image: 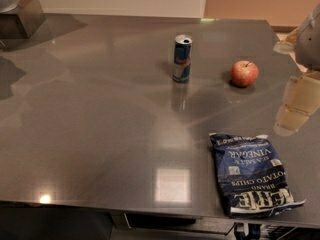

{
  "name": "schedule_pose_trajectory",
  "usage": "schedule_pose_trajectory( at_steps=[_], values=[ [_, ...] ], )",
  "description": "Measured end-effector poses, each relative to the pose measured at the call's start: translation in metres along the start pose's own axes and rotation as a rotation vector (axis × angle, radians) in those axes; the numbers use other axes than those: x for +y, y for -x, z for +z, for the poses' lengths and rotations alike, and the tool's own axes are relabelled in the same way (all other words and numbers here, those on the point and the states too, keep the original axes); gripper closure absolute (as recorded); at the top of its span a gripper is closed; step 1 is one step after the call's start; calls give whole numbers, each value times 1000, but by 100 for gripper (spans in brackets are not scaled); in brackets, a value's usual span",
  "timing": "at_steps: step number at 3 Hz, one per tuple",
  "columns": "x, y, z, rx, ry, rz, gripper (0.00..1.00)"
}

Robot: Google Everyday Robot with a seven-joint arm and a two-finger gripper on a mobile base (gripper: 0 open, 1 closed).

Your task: Pick blue chip bag

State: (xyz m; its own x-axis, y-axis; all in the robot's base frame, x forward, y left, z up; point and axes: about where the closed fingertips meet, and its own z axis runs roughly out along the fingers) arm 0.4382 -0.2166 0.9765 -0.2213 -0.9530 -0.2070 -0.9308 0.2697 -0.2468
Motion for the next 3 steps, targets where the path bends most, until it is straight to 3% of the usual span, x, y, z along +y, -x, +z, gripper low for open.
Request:
schedule_pose_trajectory(
  at_steps=[3],
  values=[
    [8,-9,8,7,29,16,0]
  ],
)
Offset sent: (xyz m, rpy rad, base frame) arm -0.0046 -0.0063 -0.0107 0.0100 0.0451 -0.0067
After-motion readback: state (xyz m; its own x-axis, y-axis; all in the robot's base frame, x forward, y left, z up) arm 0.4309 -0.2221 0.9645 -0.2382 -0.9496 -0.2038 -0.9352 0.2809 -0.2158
